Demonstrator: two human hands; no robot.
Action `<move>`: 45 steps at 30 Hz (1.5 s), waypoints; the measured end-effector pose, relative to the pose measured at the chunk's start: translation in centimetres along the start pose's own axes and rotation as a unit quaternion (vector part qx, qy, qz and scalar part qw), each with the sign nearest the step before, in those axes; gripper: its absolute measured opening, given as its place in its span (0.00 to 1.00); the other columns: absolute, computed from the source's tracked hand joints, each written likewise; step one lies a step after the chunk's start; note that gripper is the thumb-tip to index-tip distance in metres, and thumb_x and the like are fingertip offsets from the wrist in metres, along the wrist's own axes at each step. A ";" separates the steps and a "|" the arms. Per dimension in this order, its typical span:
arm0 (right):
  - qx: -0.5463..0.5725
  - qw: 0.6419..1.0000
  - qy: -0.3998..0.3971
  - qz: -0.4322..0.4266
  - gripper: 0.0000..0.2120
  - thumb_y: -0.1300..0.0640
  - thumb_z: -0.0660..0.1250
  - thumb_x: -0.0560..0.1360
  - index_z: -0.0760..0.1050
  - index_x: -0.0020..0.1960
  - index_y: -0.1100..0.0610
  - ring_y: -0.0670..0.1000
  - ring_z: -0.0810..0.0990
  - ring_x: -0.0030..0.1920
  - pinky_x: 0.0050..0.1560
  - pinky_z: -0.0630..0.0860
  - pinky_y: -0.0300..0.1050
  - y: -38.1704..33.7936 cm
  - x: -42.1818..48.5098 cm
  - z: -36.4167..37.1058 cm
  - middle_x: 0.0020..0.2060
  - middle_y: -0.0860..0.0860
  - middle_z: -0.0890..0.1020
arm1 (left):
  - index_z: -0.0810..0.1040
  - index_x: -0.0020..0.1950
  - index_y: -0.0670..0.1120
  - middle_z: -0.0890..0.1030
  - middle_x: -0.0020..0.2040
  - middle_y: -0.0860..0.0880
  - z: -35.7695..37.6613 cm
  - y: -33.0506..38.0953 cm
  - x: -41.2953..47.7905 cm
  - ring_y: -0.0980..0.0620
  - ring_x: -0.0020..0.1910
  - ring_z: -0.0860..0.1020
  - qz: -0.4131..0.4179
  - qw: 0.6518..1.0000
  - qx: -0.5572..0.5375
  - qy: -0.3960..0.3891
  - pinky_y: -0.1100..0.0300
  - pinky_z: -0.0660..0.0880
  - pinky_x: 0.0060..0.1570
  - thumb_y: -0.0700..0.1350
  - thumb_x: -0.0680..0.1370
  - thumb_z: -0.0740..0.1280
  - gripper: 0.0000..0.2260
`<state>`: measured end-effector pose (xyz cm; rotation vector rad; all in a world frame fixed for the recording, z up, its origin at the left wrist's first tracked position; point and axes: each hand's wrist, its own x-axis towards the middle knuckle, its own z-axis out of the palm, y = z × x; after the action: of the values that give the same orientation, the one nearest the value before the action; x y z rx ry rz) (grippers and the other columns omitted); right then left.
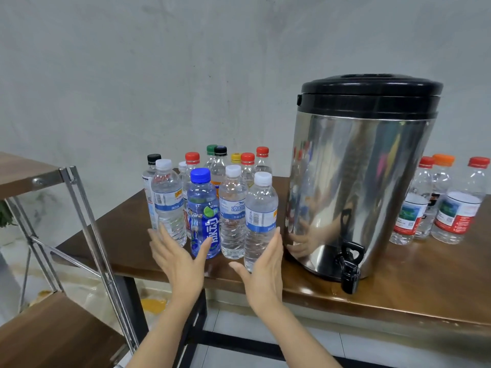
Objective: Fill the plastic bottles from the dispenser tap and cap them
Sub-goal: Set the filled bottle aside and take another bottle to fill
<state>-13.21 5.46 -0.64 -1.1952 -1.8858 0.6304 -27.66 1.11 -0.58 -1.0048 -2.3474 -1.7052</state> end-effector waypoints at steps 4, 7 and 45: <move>0.016 1.000 0.007 0.022 0.63 0.39 0.76 0.67 0.29 0.77 0.53 0.52 0.45 0.79 0.78 0.54 0.51 0.0 1.5 1.1 0.79 0.55 0.44 | 0.35 0.80 0.51 0.36 0.80 0.44 -0.3 -1.0 2.8 0.36 0.78 0.40 -0.057 0.997 -0.007 -0.043 0.40 0.41 0.75 0.67 0.62 0.72 0.61; 0.020 0.999 0.016 0.034 0.65 0.38 0.78 0.64 0.31 0.78 0.53 0.52 0.47 0.79 0.77 0.55 0.51 0.2 2.6 1.5 0.79 0.55 0.46 | 0.31 0.79 0.51 0.35 0.80 0.44 -0.3 -1.6 3.9 0.38 0.79 0.41 -0.055 0.996 0.000 -0.075 0.41 0.40 0.76 0.67 0.60 0.72 0.63; -0.085 0.994 -0.012 0.065 0.72 0.26 0.74 0.56 0.28 0.76 0.54 0.60 0.48 0.78 0.76 0.46 0.64 -0.3 8.5 4.8 0.79 0.58 0.48 | 0.24 0.75 0.46 0.33 0.79 0.42 2.4 -1.6 6.6 0.39 0.79 0.45 -0.048 0.984 0.124 -0.117 0.38 0.43 0.76 0.75 0.60 0.66 0.66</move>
<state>-19.33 13.07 -0.02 -1.4343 -1.9231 0.5644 -32.94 5.92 -0.03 -1.1152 -2.7114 -1.3374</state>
